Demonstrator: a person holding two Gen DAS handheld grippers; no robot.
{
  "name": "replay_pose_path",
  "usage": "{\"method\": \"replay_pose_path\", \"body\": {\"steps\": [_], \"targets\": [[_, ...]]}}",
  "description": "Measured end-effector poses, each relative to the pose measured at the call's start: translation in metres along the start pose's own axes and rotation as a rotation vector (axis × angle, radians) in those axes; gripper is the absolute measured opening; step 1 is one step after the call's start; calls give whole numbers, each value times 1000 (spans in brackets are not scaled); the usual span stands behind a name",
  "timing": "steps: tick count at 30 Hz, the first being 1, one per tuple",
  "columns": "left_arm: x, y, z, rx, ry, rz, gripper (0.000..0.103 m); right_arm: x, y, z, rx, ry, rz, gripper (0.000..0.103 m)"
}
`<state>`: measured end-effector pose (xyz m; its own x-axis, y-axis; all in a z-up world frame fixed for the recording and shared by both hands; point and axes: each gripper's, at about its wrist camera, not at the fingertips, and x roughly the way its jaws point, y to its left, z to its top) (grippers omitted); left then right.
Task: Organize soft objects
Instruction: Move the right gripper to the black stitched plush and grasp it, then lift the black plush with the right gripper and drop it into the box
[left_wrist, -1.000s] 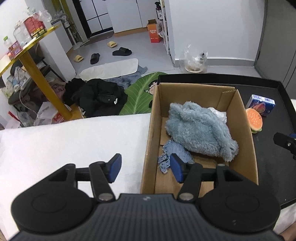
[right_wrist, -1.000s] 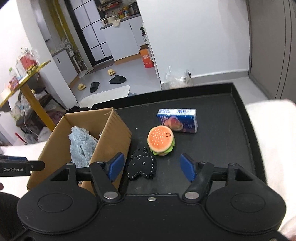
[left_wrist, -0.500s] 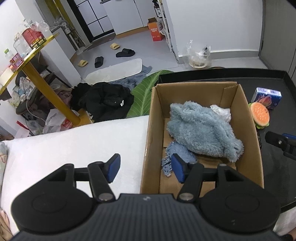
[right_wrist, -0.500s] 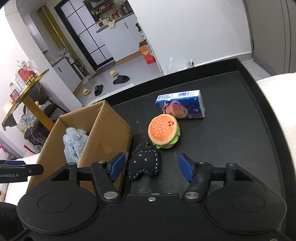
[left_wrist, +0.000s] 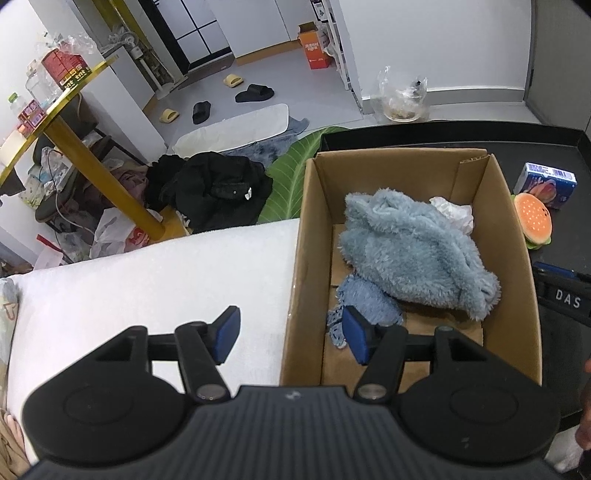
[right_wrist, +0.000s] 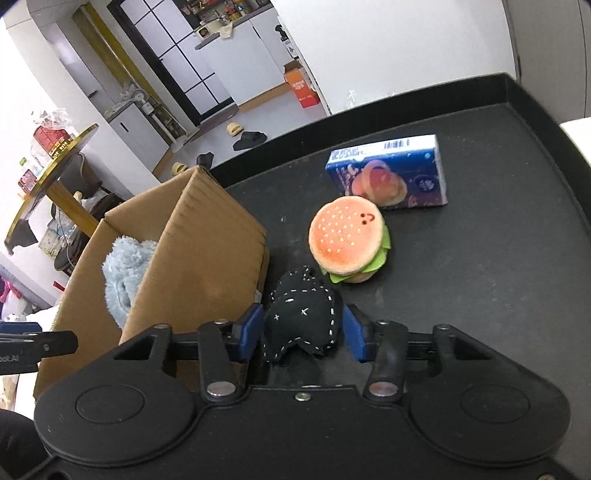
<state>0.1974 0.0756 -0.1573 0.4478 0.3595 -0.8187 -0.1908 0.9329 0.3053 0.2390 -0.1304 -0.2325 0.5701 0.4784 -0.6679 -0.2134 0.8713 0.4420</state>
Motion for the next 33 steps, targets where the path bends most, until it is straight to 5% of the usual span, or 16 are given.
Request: {"method": "replay_pose_path", "body": {"steps": [6, 11, 33], "targets": [[3, 2, 1, -13, 10, -5, 59, -1, 7, -4, -90, 14, -21, 21], [1, 1, 0, -13, 2, -5, 59, -12, 7, -5, -104, 22, -30, 11], [-15, 24, -9, -123, -49, -78, 63, -83, 29, 13, -161, -45, -149, 8]]}}
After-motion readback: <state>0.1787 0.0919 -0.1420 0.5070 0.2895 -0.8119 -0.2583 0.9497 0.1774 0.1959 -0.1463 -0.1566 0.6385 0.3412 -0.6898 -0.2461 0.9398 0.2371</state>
